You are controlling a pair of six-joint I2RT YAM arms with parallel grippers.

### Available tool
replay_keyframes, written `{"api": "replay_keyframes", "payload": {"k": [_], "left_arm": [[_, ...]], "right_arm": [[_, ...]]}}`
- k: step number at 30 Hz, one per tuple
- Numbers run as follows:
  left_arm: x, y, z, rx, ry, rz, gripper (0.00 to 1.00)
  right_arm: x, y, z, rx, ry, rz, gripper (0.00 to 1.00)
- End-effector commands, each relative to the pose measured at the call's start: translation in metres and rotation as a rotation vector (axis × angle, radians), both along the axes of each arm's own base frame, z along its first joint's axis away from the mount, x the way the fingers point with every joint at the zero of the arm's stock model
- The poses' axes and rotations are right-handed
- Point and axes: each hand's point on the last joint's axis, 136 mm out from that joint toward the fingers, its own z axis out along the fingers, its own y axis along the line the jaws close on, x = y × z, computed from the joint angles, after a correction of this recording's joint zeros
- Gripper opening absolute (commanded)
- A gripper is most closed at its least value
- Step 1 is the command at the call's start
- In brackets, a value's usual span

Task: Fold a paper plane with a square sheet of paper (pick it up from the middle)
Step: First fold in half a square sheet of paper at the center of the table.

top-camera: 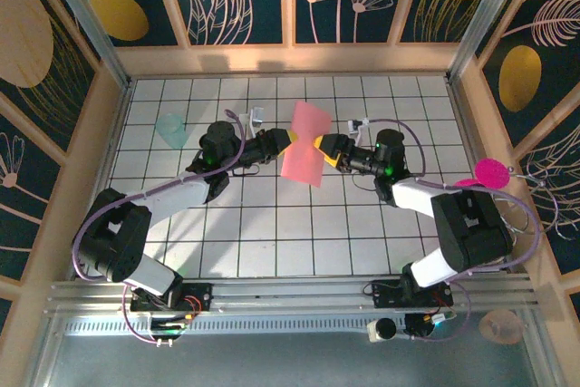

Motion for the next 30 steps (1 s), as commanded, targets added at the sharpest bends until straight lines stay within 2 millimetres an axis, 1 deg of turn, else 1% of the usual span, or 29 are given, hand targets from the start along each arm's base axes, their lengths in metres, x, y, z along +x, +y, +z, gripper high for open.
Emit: {"api": "replay_keyframes", "payload": {"k": [1,4,8,11,14,18,24,27,30], "left_arm": [[0.001,0.001,-0.003,-0.015,0.006,-0.008,0.28],[0.006,0.006,-0.016,0.020,0.032,0.025,0.27],[0.011,0.014,-0.031,0.069,0.056,0.068,0.27],[0.014,0.019,-0.042,0.099,0.074,0.094,0.27],[0.015,0.021,-0.049,0.111,0.086,0.105,0.26],[0.015,0.021,-0.053,0.118,0.098,0.106,0.25],[0.014,0.024,-0.060,0.134,0.112,0.117,0.25],[0.012,0.028,-0.073,0.152,0.140,0.130,0.26],[0.007,0.033,-0.094,0.181,0.182,0.144,0.29]], "right_arm": [[-0.004,0.011,0.028,0.070,-0.081,0.071,0.85],[-0.007,0.010,0.037,0.102,-0.103,0.082,0.83],[-0.009,0.009,0.038,0.097,-0.107,0.082,0.73],[-0.006,0.006,0.032,0.057,-0.098,0.051,0.65],[-0.002,0.002,0.025,0.008,-0.089,0.014,0.56],[0.000,0.000,0.022,-0.023,-0.081,-0.005,0.43],[0.008,-0.002,0.011,-0.051,-0.024,-0.033,0.21],[0.012,-0.001,-0.001,-0.084,0.022,-0.045,0.12],[0.012,0.002,-0.015,-0.128,0.061,-0.048,0.08]]}}
